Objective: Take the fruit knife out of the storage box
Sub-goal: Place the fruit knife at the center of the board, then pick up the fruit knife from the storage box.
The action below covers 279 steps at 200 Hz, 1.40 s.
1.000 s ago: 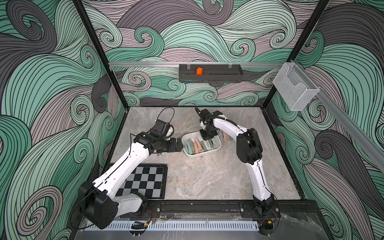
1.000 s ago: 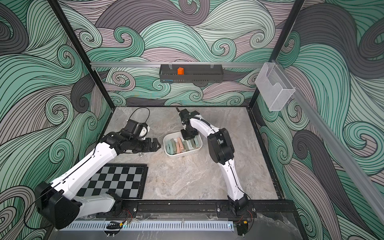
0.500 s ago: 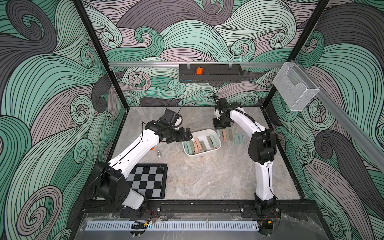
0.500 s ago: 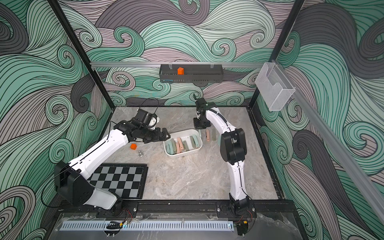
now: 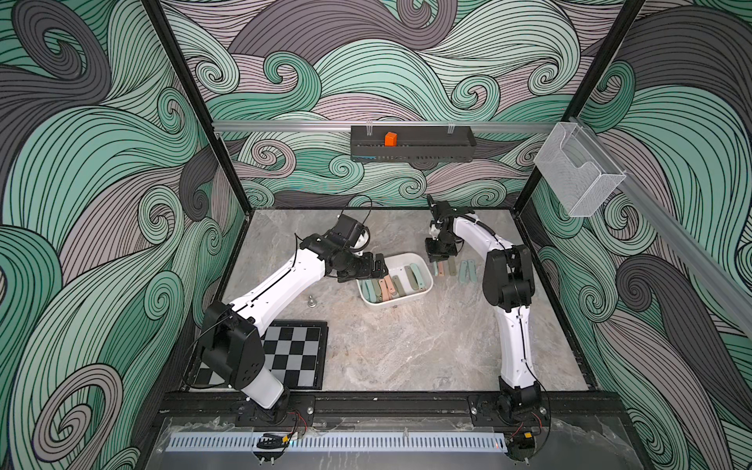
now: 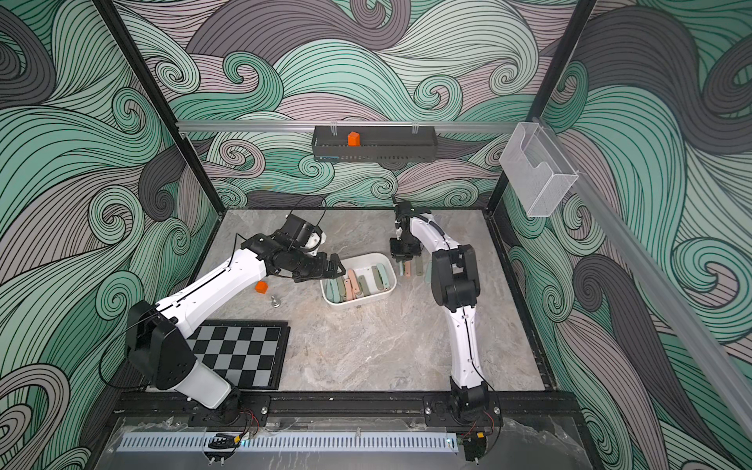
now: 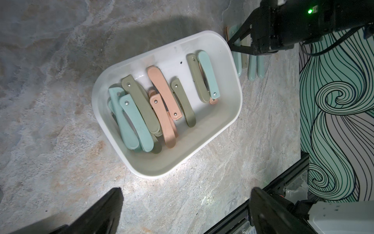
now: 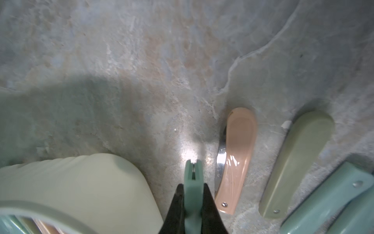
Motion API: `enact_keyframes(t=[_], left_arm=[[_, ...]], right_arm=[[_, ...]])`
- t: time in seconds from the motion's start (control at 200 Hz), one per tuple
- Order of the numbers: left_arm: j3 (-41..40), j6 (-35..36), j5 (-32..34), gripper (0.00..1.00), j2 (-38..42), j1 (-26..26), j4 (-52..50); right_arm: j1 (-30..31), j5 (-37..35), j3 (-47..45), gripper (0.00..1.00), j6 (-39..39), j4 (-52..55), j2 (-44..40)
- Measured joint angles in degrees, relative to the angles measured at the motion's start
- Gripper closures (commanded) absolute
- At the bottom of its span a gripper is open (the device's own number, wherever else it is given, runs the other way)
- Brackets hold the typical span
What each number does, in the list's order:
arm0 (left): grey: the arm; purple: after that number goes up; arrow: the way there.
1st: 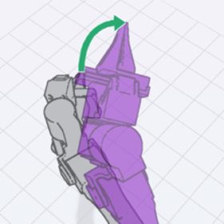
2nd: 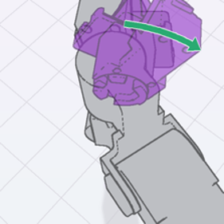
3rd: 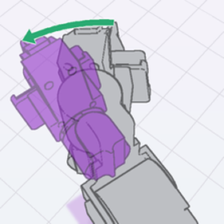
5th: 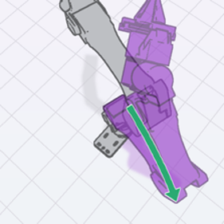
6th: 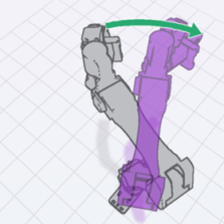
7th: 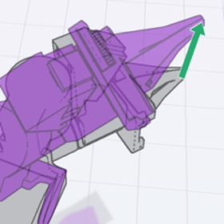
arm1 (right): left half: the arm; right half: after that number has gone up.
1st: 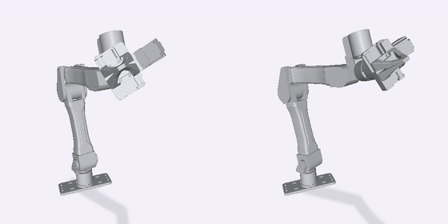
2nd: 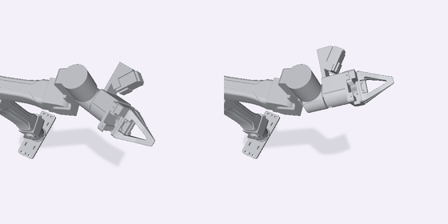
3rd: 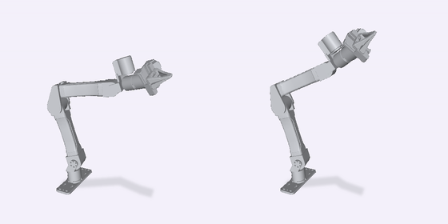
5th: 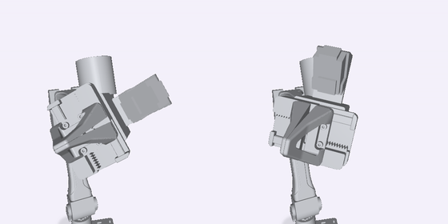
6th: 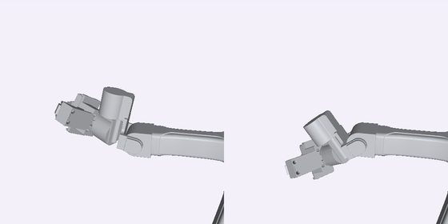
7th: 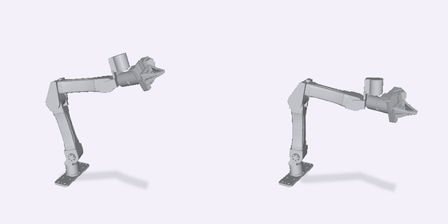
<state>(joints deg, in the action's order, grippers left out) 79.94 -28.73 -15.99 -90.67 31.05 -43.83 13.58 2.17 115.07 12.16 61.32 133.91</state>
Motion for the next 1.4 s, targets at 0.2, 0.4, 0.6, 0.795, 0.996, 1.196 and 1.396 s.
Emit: enact_keyframes(t=[0.2, 0.4, 0.6, 0.795, 0.996, 1.196, 1.396], left_arm=[[0.39, 0.02, -0.15, 0.01, -0.39, 0.00, -0.02], [0.98, 0.04, -0.17, 0.01, -1.11, 0.00, -0.11], [1.07, 0.28, 0.15, 0.01, -1.07, 0.00, -0.50], [1.07, 0.96, 1.18, 0.01, 0.33, -0.15, -3.13], [-0.39, 1.14, 2.49, 0.01, 5.44, -0.52, -5.84], [-7.13, 1.05, 5.75, 0.01, 14.45, -1.07, -5.84], [-11.17, 1.03, 7.72, 0.01, 19.98, -2.08, -5.92]], right_arm=[[-0.04, 1.03, 2.45, 0.61, 0.37, 0.13, 2.01], [-0.17, 1.07, 4.22, 0.54, 0.02, 0.20, 2.08], [-0.17, 0.57, 4.24, 0.49, 0.07, 0.50, 1.70], [-0.15, 0.09, 2.86, 0.40, 0.09, 0.66, -2.49], [1.11, -0.26, -1.03, 0.30, 0.00, 0.28, -9.88], [6.25, -0.66, -5.86, 0.16, -0.48, -0.50, -14.34], [12.44, -0.81, -8.70, 0.09, -0.85, -1.22, -14.69]])
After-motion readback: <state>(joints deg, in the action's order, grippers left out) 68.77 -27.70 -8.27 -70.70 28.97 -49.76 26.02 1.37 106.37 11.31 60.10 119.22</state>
